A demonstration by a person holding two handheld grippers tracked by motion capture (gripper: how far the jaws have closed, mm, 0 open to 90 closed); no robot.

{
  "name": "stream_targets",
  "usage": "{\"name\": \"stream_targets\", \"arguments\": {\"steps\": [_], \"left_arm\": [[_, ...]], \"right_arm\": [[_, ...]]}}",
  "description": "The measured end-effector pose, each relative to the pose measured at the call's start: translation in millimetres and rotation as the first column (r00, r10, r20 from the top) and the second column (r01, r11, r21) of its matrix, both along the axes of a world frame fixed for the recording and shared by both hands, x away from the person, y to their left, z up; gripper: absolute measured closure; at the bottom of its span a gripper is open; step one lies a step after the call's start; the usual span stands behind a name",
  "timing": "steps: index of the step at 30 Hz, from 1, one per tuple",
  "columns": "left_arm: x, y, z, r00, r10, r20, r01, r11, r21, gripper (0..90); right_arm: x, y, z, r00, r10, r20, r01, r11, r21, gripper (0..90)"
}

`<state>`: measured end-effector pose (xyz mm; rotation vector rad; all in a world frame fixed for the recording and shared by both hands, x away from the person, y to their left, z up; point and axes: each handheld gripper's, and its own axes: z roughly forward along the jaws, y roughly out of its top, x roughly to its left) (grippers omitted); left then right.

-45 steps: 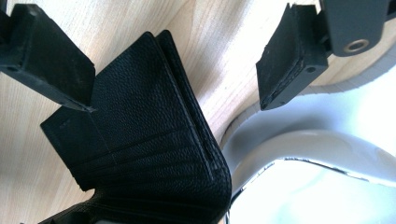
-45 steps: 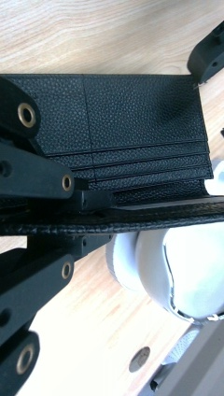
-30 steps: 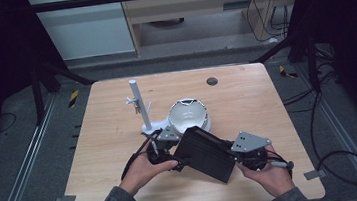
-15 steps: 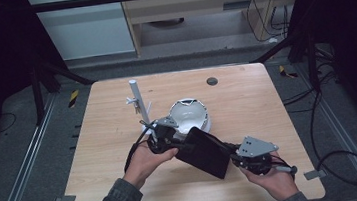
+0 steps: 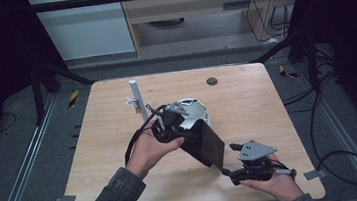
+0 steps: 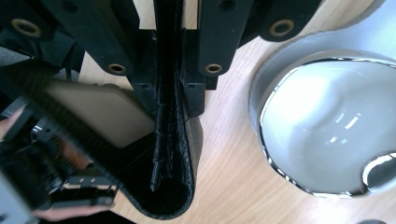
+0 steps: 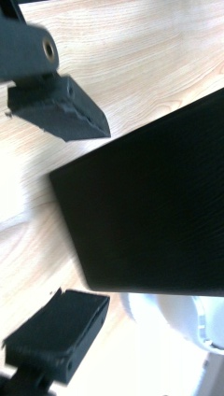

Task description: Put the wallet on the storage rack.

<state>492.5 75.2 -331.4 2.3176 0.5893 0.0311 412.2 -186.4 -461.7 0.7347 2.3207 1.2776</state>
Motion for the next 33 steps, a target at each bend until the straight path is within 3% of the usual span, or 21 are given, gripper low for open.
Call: {"name": "stream_targets", "arguments": {"steps": [4,6,7,8,9,10,11,12,13,15,17,23,26,33], "left_arm": [[0.6,3.4,15.2,0.9996,0.008,0.027,-0.009,0.9997,0.025,80.9],[2.7,7.2,21.5,0.9996,0.015,0.025,-0.015,0.9998,0.015,80.8],[2.7,7.2,21.5,0.9996,0.015,0.025,-0.015,0.9998,0.015,80.9],[3.1,8.3,23.4,0.9994,0.025,0.025,-0.025,0.9997,0.002,80.9],[3.9,9.9,26.4,0.9992,0.029,0.027,-0.029,0.9996,-0.001,80.8],[4.9,11.6,29.6,0.9989,0.033,0.034,-0.033,0.9995,-0.001,80.8],[5.3,12.2,31.2,0.9987,0.04,0.033,-0.039,0.9991,-0.013,80.8],[6.2,13.4,33.4,0.9985,0.042,0.037,-0.041,0.9991,-0.013,80.8],[7.5,14.7,36.7,0.998,0.048,0.041,-0.047,0.9986,-0.024,80.8],[8.8,15.7,42.1,0.9972,0.061,0.043,-0.059,0.9974,-0.041,80.8],[10.4,16.4,46.4,0.9964,0.069,0.049,-0.067,0.9965,-0.051,80.8],[17.7,18.4,59.1,0.9929,0.094,0.072,-0.09,0.9941,-0.061,80.8],[23.0,19.8,64.4,0.9904,0.114,0.078,-0.108,0.9911,-0.078,80.8],[32.0,23.7,72.2,0.9851,0.148,0.087,-0.142,0.987,-0.075,80.8]], "right_arm": [[8.2,-11.9,-7.9,0.9981,-0.052,-0.035,0.052,0.998,0.024,11.0],[17.6,-19.2,-12.6,0.9885,-0.138,-0.063,0.139,0.99,0.026,9.2],[22.0,-21.4,-14.4,0.9793,-0.188,-0.076,0.189,0.982,0.01,8.5],[22.0,-21.4,-14.4,0.9793,-0.188,-0.076,0.189,0.982,0.01,8.5],[27.1,-23.6,-16.9,0.9675,-0.237,-0.09,0.238,0.971,0.0,7.4],[33.5,-26.4,-19.9,0.9491,-0.294,-0.113,0.295,0.956,-0.01,6.5],[43.3,-29.7,-25.7,0.9215,-0.36,-0.146,0.359,0.933,-0.031,5.7],[43.3,-29.7,-25.7,0.9215,-0.36,-0.146,0.359,0.933,-0.031,5.7],[46.5,-30.5,-28.1,0.9109,-0.384,-0.152,0.382,0.923,-0.043,5.9],[53.7,-31.9,-35.1,0.8785,-0.447,-0.17,0.437,0.895,-0.09,6.1],[57.0,-32.7,-40.6,0.8635,-0.468,-0.187,0.455,0.883,-0.11,6.3],[60.0,-30.2,-46.5,0.8487,-0.487,-0.205,0.47,0.873,-0.129,6.2],[61.6,-29.5,-48.8,0.8479,-0.49,-0.204,0.47,0.872,-0.138,4.8],[61.6,-30.2,-50.6,0.8477,-0.492,-0.197,0.477,0.87,-0.125,2.9]]}}
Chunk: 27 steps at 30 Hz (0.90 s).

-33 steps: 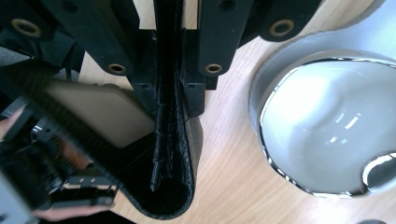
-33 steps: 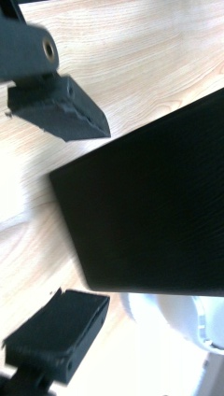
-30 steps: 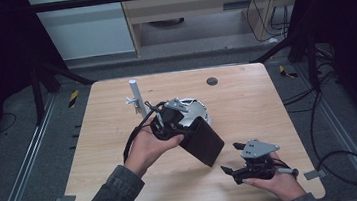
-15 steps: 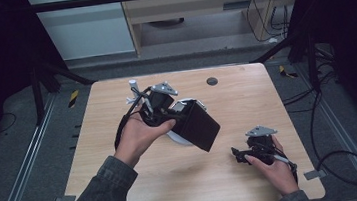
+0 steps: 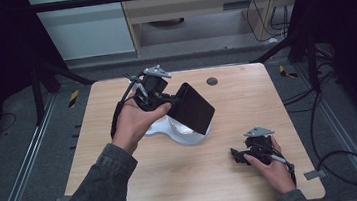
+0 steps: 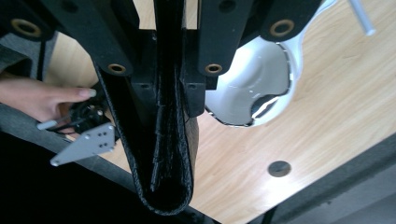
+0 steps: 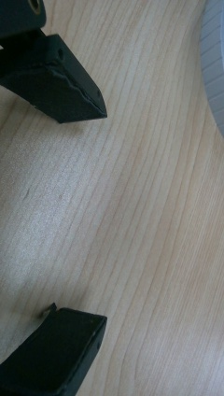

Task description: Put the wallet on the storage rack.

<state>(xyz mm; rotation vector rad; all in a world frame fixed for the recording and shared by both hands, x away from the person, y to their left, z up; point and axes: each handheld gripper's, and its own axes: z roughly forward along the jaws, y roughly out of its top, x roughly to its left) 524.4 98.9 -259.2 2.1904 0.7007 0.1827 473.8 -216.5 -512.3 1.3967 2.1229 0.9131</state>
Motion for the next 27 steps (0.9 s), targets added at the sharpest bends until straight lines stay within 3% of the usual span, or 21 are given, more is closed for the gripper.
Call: {"name": "stream_targets", "arguments": {"steps": [13,20,27], "left_arm": [[12.5,4.8,6.5,0.9969,0.076,0.022,-0.076,0.9964,0.035,80.8],[18.6,1.5,-0.9,0.9958,0.087,0.028,-0.089,0.9935,0.071,80.8],[24.4,2.3,-10.6,0.9946,0.102,0.019,-0.103,0.9919,0.075,80.8]], "right_arm": [[0.7,-3.4,-0.3,0.9995,-0.032,-0.002,0.032,0.999,-0.005,0.8],[0.3,-3.3,-0.3,0.9994,-0.036,-0.003,0.036,0.999,-0.004,0.8],[0.3,-3.3,-0.3,0.9993,-0.036,-0.003,0.036,0.999,-0.005,0.8]]}}
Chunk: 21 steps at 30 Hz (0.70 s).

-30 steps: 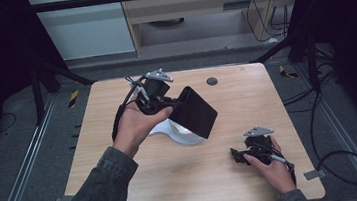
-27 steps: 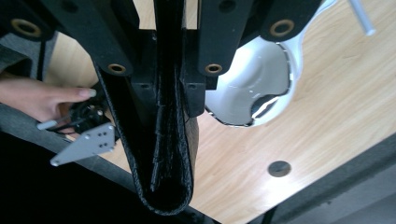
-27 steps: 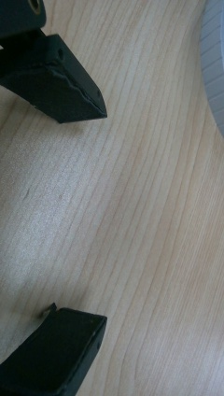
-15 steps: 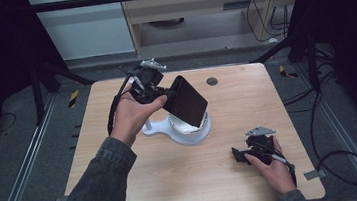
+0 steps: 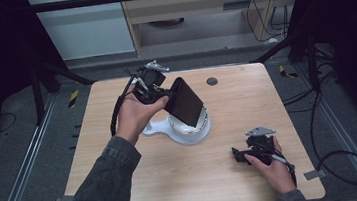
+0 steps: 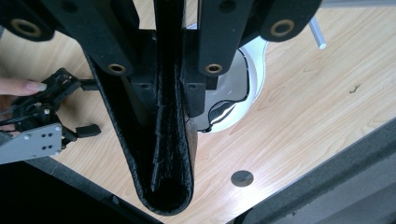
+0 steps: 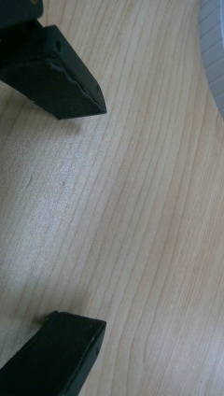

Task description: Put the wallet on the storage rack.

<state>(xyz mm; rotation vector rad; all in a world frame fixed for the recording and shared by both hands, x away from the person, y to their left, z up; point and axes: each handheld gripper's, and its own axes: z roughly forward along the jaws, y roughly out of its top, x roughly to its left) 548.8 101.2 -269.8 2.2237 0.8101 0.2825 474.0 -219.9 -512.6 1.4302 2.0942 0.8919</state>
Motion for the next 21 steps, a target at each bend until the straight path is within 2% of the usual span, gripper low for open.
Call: {"name": "stream_targets", "arguments": {"steps": [3,6,10,15,21], "left_arm": [[0.5,1.5,-3.8,1.0,0.006,0.002,-0.006,0.9999,0.016,80.8],[3.5,6.1,-10.2,0.9998,0.016,-0.014,-0.016,0.9999,-0.003,80.7],[6.8,6.8,-17.4,0.9995,0.017,-0.027,-0.017,0.9999,0.002,80.7],[12.4,0.6,-30.1,0.9988,0.013,-0.047,-0.012,0.9993,0.035,80.6],[16.0,-5.2,-41.9,0.998,0.007,-0.063,-0.006,0.9996,0.028,80.5]], "right_arm": [[-0.3,0.1,0.0,1.0,-0.002,-0.001,0.002,1.0,0.002,0.8],[-0.2,0.2,-0.1,1.0,-0.001,0.0,0.001,1.0,0.004,0.8],[-0.2,0.2,-0.1,1.0,-0.002,0.0,0.002,1.0,0.003,0.8],[-0.2,0.2,-0.2,1.0,-0.002,0.0,0.002,1.0,0.002,0.8],[-0.2,0.1,-0.1,1.0,-0.001,0.0,0.001,1.0,0.003,0.8]]}}
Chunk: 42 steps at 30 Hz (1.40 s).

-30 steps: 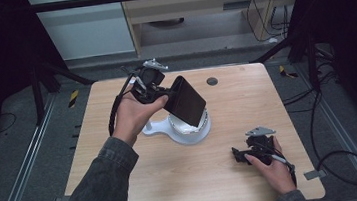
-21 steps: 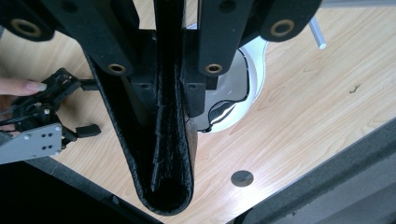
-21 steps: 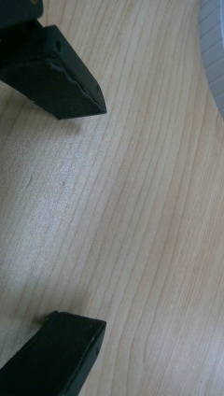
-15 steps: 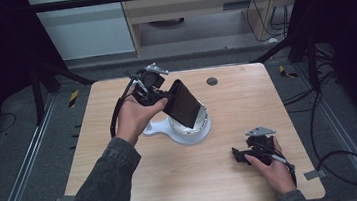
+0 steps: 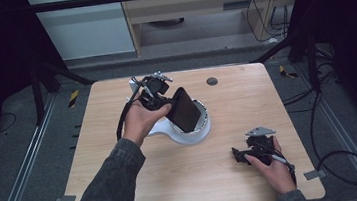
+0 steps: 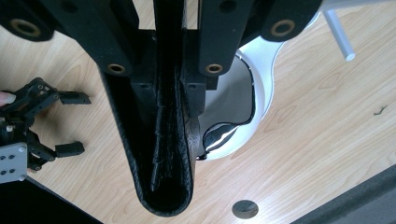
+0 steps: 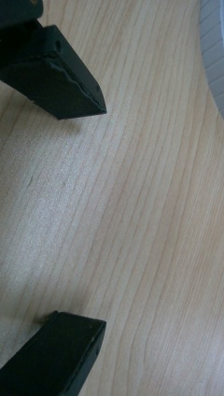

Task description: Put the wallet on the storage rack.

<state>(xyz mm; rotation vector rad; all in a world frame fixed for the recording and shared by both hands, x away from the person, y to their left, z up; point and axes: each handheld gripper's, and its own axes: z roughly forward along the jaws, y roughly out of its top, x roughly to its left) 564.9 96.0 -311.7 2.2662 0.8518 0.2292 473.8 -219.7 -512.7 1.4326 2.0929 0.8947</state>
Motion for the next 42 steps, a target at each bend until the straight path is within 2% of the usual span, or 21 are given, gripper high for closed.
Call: {"name": "stream_targets", "arguments": {"steps": [10,15,16,22,26,29,33,42], "left_arm": [[9.8,-3.9,-3.6,0.9997,0.015,-0.017,-0.015,0.9999,-0.007,79.8],[12.0,-2.7,-5.7,0.9995,0.03,0.003,-0.03,0.9995,-0.007,77.5],[12.0,-2.7,-5.7,0.9995,0.03,0.003,-0.03,0.9995,-0.007,73.6],[10.0,2.8,-0.6,0.9934,0.094,0.067,-0.091,0.9952,-0.034,65.6],[7.5,7.5,3.7,0.9906,0.11,0.082,-0.106,0.9934,-0.044,70.9],[6.1,7.7,5.4,0.9901,0.108,0.09,-0.104,0.9934,-0.047,74.5],[6.2,7.2,6.0,0.9893,0.106,0.1,-0.102,0.994,-0.039,74.8],[2.0,10.9,13.7,0.9798,0.117,0.162,-0.109,0.9924,-0.057,65.3]], "right_arm": [[-0.4,-0.6,-0.1,1.0,0.008,0.001,-0.008,1.0,-0.004,0.8],[-0.4,-0.6,-0.1,1.0,0.008,0.001,-0.008,1.0,-0.004,0.8],[-0.4,-0.6,-0.1,1.0,0.008,0.001,-0.008,1.0,-0.004,0.8],[-0.1,-0.9,-0.2,0.9999,0.01,0.005,-0.01,1.0,-0.007,0.9],[-0.3,-0.7,-0.1,0.9999,0.009,0.005,-0.009,1.0,-0.004,0.9],[-0.9,-0.6,0.0,1.0,0.008,0.002,-0.008,1.0,-0.008,0.9],[-0.9,-0.6,0.0,1.0,0.008,0.002,-0.008,1.0,-0.007,0.9],[-1.1,-0.5,0.1,1.0,0.008,0.0,-0.008,1.0,-0.006,0.9]]}}
